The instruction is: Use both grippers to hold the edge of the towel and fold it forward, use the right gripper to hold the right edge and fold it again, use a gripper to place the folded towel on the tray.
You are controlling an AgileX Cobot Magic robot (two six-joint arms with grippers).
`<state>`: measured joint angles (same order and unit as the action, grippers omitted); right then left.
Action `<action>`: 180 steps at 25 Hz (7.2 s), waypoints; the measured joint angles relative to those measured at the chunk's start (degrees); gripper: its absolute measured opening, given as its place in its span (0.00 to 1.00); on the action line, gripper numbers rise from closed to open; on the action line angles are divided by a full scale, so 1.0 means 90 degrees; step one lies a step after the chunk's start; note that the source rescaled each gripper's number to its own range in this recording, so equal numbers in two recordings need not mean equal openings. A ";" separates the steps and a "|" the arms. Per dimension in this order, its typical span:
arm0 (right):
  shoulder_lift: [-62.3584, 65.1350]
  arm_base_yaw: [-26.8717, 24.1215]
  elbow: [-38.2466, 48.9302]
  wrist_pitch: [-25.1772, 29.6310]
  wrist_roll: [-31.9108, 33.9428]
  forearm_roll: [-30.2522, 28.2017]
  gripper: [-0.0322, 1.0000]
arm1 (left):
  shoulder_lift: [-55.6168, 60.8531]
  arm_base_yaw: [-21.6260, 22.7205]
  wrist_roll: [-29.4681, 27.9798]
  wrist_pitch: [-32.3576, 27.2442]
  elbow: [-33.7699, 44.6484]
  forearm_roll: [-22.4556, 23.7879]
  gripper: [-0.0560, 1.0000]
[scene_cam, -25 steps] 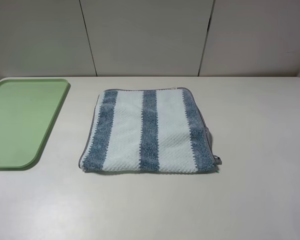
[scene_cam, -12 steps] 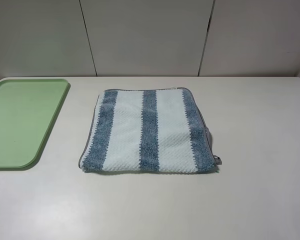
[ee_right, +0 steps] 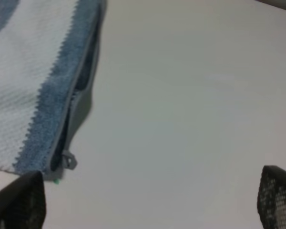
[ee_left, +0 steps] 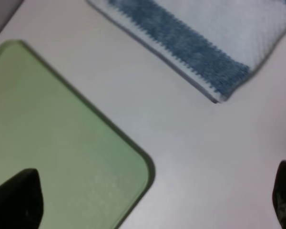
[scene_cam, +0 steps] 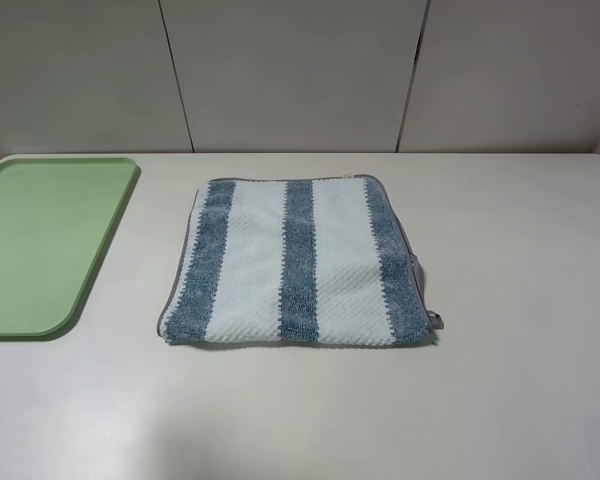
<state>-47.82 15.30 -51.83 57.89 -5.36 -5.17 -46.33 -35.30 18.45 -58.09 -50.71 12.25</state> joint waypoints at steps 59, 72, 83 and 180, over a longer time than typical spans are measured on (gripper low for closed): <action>-0.5634 0.2361 -0.0550 -0.1795 -0.4563 0.0302 1.00 | -0.5413 -0.0398 0.2840 0.2548 -0.0005 -0.0731 0.95; -0.5912 0.2361 -0.0550 -0.2130 -0.4775 0.0431 1.00 | -0.6185 -0.0356 0.2903 0.3381 0.0001 -0.0661 0.94; -0.6401 0.2361 -0.0550 -0.2264 -0.4871 0.0452 1.00 | -0.6185 -0.0035 0.2998 0.3396 0.0016 -0.0661 0.94; -0.6633 0.2444 0.0062 -0.2565 -0.4943 0.0618 0.03 | -0.6749 -0.0255 0.3522 0.3915 0.0364 -0.1120 0.06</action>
<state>-107.52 37.29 -51.27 34.81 -49.85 0.39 -107.07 -37.60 50.14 -22.86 -47.43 2.17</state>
